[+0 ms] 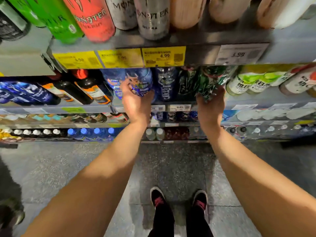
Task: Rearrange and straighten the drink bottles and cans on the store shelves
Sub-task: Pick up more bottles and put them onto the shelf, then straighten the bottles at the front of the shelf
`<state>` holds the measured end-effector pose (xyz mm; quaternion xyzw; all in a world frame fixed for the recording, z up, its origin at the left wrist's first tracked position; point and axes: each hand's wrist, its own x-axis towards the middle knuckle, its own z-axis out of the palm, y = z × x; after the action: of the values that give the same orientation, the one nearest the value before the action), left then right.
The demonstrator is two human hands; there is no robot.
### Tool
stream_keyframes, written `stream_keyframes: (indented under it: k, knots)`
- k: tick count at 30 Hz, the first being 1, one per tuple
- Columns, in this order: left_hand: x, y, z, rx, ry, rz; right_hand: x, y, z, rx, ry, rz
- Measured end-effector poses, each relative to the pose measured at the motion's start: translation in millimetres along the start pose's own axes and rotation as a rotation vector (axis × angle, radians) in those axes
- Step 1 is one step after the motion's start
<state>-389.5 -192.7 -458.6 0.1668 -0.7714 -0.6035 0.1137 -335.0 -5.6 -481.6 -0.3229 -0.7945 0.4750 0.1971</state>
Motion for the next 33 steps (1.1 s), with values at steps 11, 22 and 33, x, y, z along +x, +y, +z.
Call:
stream_keyframes:
  k: [11, 22, 33]
  knots:
    - [17, -11, 11, 0.133, -0.056, -0.048, 21, 8, 2, -0.155, -0.004, -0.1]
    - [-26, -4, 4, 0.143, -0.025, -0.1, 15, -7, -22, -0.215, -0.12, -0.063]
    - [-139, 96, 5, 0.121, -0.535, -0.128, -24, -57, -156, -0.019, -0.233, 0.152]
